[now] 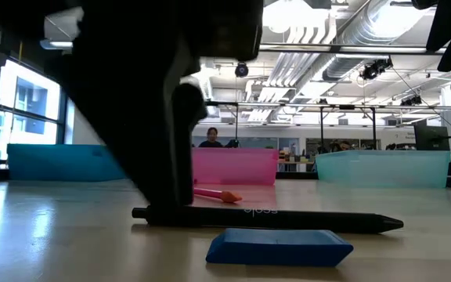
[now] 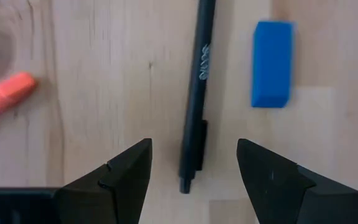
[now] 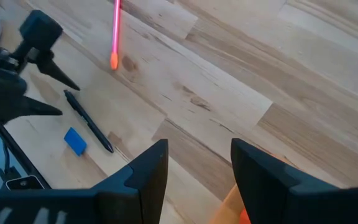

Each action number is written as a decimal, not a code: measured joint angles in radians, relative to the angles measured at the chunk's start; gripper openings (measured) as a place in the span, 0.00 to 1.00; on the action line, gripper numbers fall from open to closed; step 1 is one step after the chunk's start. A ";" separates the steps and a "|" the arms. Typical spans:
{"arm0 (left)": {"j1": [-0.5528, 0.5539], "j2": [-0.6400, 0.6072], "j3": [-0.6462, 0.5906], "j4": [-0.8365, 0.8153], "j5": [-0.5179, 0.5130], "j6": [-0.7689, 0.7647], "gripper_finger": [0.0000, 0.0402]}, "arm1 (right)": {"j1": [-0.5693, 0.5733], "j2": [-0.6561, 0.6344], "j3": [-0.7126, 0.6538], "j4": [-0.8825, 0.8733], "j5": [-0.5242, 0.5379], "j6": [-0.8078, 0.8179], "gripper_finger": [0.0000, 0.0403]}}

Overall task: Sort crayons/erasers/pens/pencils in bins
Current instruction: Put the black pen into the blue bin

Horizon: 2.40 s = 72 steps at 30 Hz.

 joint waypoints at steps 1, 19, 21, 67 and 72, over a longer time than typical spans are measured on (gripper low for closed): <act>0.000 0.008 0.000 -0.005 -0.001 0.000 0.56 | 0.000 0.000 0.000 0.000 0.001 0.000 0.41; -0.002 0.041 0.002 -0.003 -0.097 0.034 0.26 | 0.000 0.000 0.000 0.018 0.002 0.004 0.41; -0.003 0.042 0.002 0.001 -0.098 0.047 0.20 | 0.000 0.000 0.000 0.023 0.002 0.004 0.41; 0.159 -0.271 -0.006 0.092 0.024 0.247 0.04 | 0.080 -0.134 0.000 0.635 0.132 -0.592 0.41; 0.168 -0.386 -0.093 0.198 0.020 0.238 0.04 | 0.089 -0.186 0.000 0.644 0.198 -0.658 0.41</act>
